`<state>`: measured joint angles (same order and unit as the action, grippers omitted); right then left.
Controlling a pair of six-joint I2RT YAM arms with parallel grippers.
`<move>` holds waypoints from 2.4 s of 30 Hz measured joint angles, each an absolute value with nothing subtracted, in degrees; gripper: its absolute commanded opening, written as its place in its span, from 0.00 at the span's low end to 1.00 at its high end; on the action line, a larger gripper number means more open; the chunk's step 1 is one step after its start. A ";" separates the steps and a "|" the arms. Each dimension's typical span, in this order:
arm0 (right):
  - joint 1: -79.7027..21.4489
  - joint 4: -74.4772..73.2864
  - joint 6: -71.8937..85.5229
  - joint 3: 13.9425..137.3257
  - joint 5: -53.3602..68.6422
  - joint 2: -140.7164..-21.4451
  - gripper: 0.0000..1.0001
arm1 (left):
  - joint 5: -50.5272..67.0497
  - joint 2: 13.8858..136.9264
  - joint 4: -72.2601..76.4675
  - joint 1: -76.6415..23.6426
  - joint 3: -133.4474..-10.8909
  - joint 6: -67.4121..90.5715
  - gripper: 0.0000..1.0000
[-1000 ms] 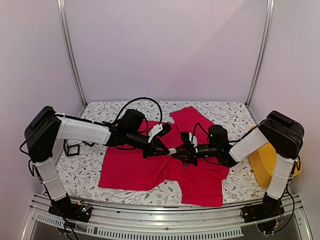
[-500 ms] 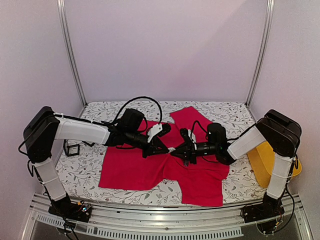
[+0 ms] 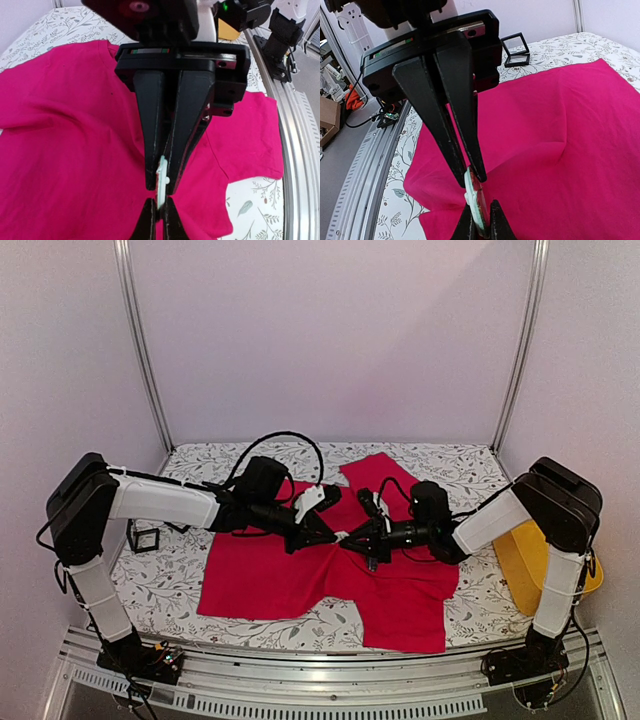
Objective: Pin the brooch onto the clothing
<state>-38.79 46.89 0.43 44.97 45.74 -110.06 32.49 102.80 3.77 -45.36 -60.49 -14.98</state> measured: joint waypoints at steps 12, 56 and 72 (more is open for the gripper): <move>-37.71 47.94 7.97 45.36 46.02 -110.06 0.08 | 30.33 102.52 6.83 -45.39 -59.88 -13.87 0.00; -29.80 13.21 0.95 55.72 6.42 -101.75 0.25 | 18.92 97.27 -16.73 -49.41 -67.37 -14.04 0.18; -20.23 -13.85 8.97 73.67 -8.23 -117.43 0.29 | -10.13 113.73 -7.77 -25.15 -65.30 18.70 0.18</move>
